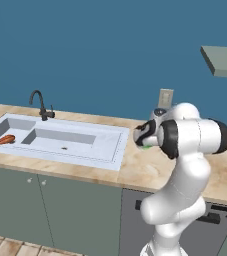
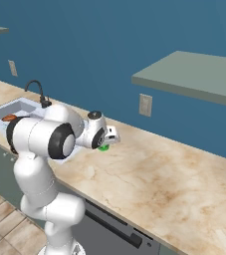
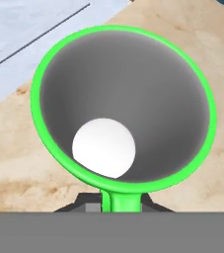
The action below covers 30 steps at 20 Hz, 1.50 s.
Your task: Clear the mugs and bowl far away from the sink.
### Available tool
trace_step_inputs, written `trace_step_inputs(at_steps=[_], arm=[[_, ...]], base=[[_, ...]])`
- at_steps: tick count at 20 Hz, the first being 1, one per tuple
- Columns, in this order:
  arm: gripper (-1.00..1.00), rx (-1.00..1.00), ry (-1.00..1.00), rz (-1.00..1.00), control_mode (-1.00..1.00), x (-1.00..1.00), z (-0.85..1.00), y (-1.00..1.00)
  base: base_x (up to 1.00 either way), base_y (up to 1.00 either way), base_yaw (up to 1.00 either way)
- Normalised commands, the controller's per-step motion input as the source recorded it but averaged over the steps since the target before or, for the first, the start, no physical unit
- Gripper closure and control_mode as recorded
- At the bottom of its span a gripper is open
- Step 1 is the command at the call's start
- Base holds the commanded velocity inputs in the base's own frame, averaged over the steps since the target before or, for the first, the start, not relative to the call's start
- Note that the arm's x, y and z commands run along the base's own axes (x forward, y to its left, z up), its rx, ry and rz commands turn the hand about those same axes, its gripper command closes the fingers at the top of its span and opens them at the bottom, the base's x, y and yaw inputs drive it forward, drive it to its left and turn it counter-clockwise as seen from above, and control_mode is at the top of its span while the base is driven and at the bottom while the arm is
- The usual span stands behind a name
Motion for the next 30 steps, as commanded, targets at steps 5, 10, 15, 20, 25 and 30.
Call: trace_step_inputs(at_steps=[5,10,15,20,25,30], arm=[[1.0,-0.13,-0.18,-0.01,-1.0,-0.69,0.97,0.11],[1.0,-0.06,-0.13,-0.05,-1.0,-0.57,1.0,0.0],[1.0,0.05,0.0,-0.23,-1.0,-0.32,1.0,0.05],[1.0,0.15,0.0,-0.2,-1.0,-0.27,1.0,0.0],[1.0,0.08,-0.02,-0.01,-1.0,-0.48,0.71,0.0],[1.0,0.0,-0.21,0.13,-1.0,-0.84,0.32,0.0]], base=[[0.0,0.0,0.0],[0.0,0.0,0.0],[0.0,0.0,0.0],[0.0,0.0,0.0],[0.0,0.0,0.0],[0.0,0.0,0.0]])
